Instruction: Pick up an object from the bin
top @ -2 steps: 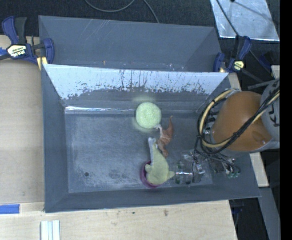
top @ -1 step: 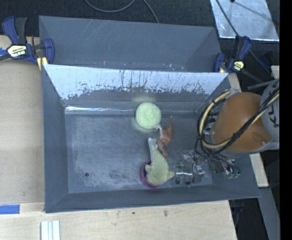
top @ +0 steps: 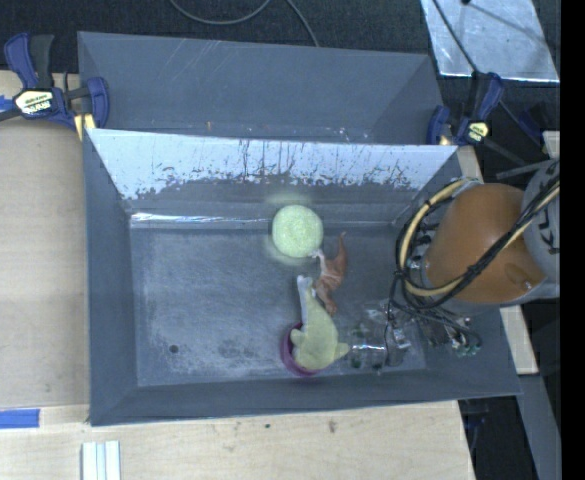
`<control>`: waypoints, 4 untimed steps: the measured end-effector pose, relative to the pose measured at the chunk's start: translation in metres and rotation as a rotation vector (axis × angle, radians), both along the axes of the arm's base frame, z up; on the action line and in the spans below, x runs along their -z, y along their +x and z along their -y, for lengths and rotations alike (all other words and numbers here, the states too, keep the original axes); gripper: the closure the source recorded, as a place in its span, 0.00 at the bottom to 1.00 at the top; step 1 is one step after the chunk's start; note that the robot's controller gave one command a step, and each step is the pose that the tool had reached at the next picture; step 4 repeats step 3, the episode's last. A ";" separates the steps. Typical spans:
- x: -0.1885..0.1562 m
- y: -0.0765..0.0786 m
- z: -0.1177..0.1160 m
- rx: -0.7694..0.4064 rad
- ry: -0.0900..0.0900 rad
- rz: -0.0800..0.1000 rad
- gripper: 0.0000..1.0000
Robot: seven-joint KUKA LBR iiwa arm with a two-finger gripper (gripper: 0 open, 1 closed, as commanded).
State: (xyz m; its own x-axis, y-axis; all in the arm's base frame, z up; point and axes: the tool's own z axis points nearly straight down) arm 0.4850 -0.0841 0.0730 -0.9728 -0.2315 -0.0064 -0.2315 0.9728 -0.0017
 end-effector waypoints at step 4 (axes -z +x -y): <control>-0.024 0.000 0.000 -0.001 0.000 -0.002 1.00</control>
Offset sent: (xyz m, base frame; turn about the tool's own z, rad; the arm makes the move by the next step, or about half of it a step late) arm 0.0002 0.0001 0.0347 0.0000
